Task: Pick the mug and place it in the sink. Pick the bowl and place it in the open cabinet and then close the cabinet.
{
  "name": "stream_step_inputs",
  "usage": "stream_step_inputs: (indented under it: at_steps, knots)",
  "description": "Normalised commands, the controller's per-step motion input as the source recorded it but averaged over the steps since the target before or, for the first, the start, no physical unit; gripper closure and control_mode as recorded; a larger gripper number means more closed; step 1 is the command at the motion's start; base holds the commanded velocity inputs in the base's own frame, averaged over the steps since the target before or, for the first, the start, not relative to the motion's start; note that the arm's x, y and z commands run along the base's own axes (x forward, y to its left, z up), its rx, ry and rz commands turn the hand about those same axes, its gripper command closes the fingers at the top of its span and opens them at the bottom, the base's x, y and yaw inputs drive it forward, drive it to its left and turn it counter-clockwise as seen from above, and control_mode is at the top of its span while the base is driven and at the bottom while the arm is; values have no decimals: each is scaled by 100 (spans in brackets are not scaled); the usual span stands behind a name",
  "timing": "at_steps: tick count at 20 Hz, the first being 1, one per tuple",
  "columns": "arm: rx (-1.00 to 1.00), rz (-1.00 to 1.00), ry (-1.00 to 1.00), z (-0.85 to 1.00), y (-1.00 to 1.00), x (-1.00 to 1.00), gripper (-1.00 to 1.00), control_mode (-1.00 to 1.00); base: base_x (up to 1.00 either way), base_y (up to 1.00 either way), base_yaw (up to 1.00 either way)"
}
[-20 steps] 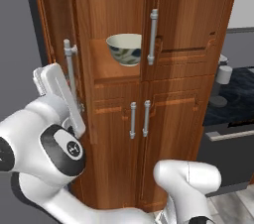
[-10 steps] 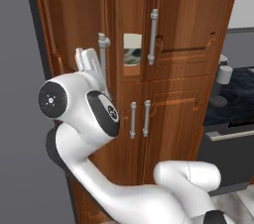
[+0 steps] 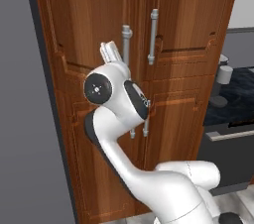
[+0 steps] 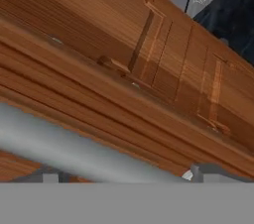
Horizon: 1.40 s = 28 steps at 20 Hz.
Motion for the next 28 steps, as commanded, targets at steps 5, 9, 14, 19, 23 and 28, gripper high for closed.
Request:
stream_step_inputs:
  at_steps: [5,9,14,19,23,28]
  knots:
    - [0,7,2,0,-13,100,-100,-100,0,0,0]
    - [0,2,10,0,-1,100,-100,-100,0,0,0]
    - [0,0,10,-4,1,100,-100,-100,0,0,0]
    - [0,0,12,-8,8,100,-100,-100,0,0,0]
    - [0,0,13,-18,15,100,-100,-100,0,0,0]
    - [0,0,12,-30,23,100,-100,-100,0,0,0]
